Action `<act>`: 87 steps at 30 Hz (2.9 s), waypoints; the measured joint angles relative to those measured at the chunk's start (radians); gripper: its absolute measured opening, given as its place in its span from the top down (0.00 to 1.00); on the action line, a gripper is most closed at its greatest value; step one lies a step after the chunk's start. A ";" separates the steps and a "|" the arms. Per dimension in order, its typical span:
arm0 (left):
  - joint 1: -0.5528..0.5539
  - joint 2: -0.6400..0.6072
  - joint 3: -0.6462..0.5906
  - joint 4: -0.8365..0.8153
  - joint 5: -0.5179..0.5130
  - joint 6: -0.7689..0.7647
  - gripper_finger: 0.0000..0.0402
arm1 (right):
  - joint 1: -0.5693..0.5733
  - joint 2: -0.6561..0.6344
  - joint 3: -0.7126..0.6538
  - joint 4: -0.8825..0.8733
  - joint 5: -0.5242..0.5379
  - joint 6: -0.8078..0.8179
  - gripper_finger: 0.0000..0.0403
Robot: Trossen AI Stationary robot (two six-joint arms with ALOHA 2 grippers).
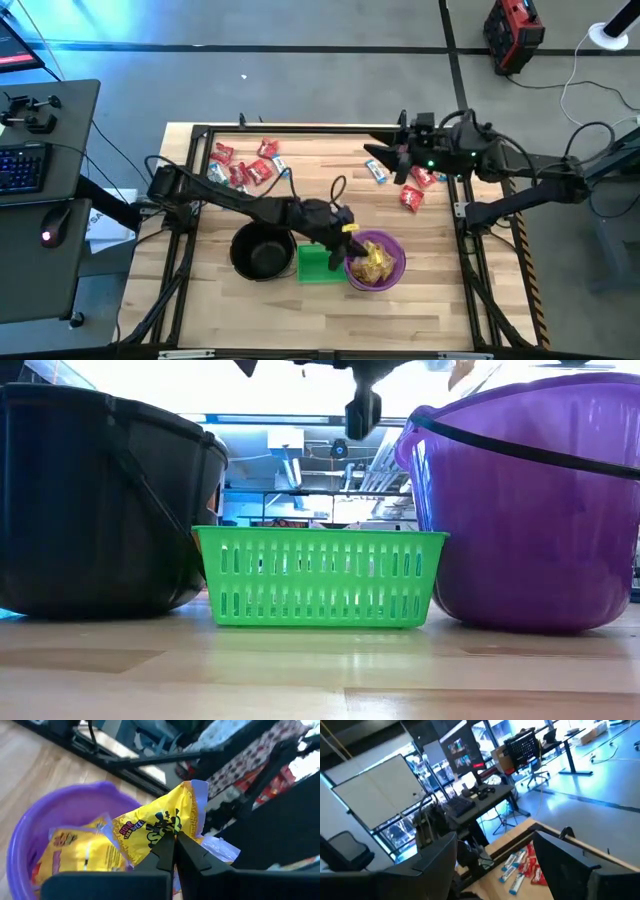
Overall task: Sort candy by brand, put in halloween buckets
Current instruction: Put the yellow candy into the violet bucket, then put the red candy into the green bin
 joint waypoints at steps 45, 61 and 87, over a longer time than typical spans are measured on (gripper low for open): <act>0.411 -0.760 -0.393 -0.241 -0.242 0.126 0.49 | -0.408 0.043 -0.694 -0.506 -0.169 0.523 0.36; 0.449 -0.855 -0.393 -0.174 -0.172 0.153 0.49 | -0.384 0.316 -0.639 -0.519 -0.176 0.498 0.42; 0.449 -1.165 -0.393 -0.429 -0.264 0.326 0.49 | 0.062 0.313 -0.094 -0.112 -0.342 0.339 0.96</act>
